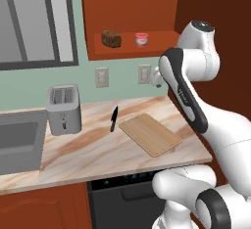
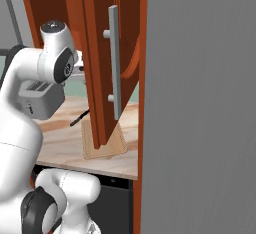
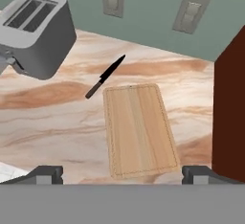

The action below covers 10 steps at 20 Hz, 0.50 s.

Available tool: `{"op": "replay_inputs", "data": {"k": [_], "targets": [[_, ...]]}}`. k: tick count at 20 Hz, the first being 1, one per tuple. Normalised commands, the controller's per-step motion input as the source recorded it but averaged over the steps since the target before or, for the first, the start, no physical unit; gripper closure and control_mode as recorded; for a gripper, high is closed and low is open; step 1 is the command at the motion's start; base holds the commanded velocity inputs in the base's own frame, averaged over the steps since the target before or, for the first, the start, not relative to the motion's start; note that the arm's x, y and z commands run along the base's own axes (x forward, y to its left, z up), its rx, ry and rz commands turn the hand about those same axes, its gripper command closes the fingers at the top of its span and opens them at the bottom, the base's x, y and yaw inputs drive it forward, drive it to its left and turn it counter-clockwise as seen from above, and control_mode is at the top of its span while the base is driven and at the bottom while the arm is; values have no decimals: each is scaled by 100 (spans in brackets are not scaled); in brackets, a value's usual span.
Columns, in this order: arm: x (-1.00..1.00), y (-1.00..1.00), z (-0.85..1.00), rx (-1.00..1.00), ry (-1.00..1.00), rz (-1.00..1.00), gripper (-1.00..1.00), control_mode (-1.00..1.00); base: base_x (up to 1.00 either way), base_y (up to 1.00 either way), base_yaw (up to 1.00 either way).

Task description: Pick the bread, place it on the cutting board, pick the jam, place it on the counter, and close the cabinet.

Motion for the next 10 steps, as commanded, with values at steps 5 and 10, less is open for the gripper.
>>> {"op": "replay_inputs", "data": {"k": [5, 10], "targets": [[0, 9, 35, 0, -6, 6, -100, -100, 0, 0, 0], [0, 11, 39, 0, -6, 2, -100, -100, 0, 0, 0]]}}
